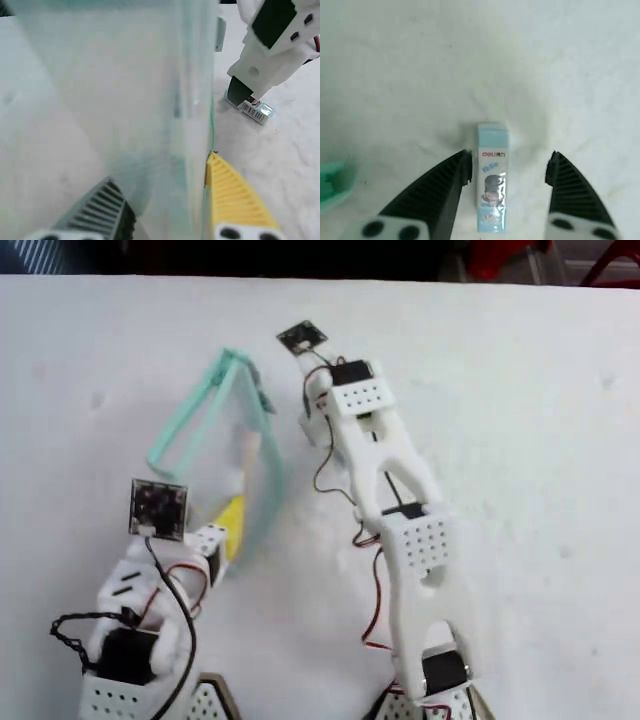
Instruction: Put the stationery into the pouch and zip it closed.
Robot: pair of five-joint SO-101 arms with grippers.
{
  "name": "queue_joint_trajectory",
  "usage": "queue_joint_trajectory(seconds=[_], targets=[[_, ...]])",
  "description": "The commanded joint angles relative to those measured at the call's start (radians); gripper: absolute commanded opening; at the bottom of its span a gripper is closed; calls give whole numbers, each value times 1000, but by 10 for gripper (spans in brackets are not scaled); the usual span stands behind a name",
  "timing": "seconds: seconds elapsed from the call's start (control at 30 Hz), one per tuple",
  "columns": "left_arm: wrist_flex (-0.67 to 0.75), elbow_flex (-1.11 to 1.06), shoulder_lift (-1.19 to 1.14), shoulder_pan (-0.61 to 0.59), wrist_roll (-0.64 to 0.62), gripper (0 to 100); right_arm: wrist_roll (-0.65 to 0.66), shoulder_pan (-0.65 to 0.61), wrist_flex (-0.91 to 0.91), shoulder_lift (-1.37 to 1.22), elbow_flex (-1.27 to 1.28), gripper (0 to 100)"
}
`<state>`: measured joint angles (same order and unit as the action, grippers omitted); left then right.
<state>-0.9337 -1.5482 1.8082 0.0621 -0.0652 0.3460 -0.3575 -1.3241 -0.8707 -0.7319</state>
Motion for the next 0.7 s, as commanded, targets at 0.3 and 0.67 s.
queue_joint_trajectory(seconds=[0.3, 0.67], targets=[[34, 3, 16, -5, -11, 207, 14, 15, -2, 5, -34, 20], [34, 3, 16, -4, -12, 207, 6, 99, -239, 183, -301, 16]])
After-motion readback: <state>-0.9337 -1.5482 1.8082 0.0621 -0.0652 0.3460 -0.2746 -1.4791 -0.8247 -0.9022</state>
